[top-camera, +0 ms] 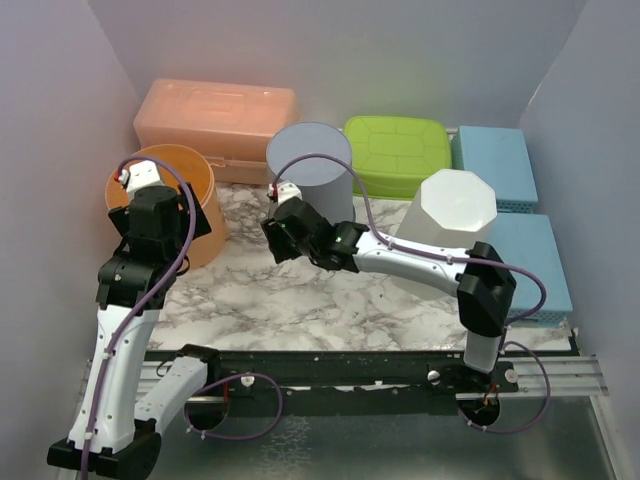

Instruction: Turn the large container upside down

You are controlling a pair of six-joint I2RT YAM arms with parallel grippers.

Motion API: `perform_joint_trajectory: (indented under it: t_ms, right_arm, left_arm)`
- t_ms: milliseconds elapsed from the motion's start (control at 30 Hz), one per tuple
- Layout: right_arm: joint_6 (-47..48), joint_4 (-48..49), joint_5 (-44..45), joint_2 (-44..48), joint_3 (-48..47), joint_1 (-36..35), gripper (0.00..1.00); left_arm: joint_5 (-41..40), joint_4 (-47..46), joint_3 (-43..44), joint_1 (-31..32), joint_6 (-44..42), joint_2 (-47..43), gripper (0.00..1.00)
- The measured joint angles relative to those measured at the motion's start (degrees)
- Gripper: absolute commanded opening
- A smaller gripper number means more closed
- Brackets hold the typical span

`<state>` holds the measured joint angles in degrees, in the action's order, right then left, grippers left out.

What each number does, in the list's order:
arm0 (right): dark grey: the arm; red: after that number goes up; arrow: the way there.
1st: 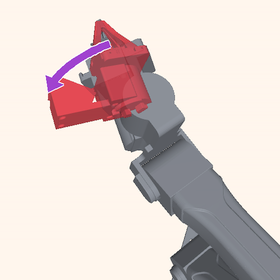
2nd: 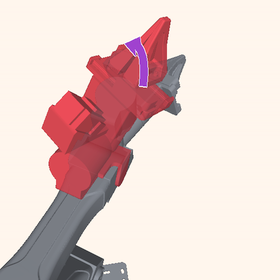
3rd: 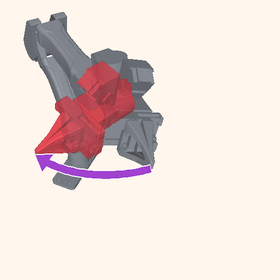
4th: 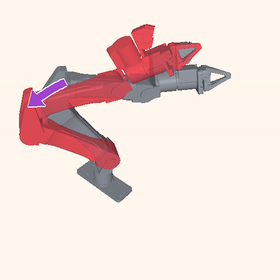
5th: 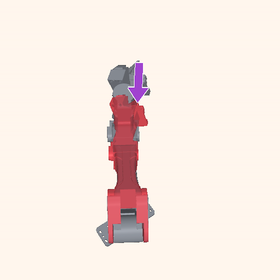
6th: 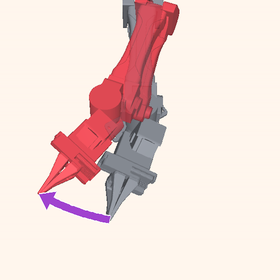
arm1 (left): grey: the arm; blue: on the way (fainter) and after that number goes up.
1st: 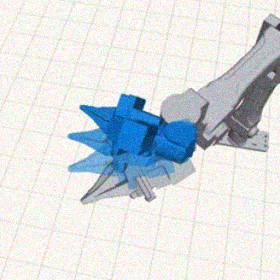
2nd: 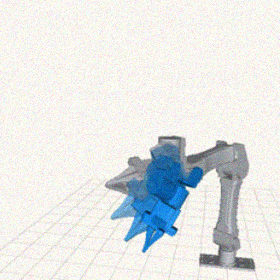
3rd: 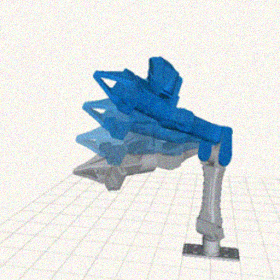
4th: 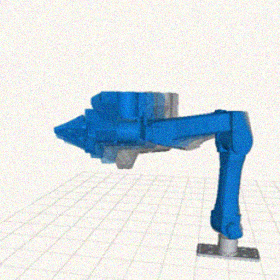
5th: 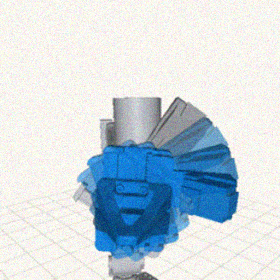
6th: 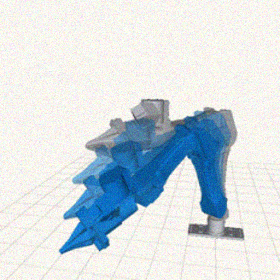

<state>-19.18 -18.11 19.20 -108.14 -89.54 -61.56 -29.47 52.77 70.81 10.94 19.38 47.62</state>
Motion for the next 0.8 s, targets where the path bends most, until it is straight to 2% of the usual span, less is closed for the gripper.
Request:
perform_joint_trajectory:
  t_ms: [267,533,733,800]
  right_arm:
    - [-6.95,9.29,-13.07,11.91,15.54,-0.13,0.62]
    - [-8.87,12.37,-16.15,18.49,22.05,-0.63,0.63]
    - [-8.85,12.20,-15.56,20.98,22.56,-0.63,0.63]
    - [-8.87,12.04,-15.21,21.88,22.56,-0.63,0.63]
  left_arm:
    - [6.75,-0.42,-1.95,0.02,-4.52,3.41,0.99]
    - [6.75,-1.22,-1.73,0.02,-10.29,8.26,0.99]
    - [6.19,-2.80,-0.59,0.02,-12.44,13.66,0.91]
    - [5.75,-4.02,0.20,-0.04,-12.83,15.52,0.79]
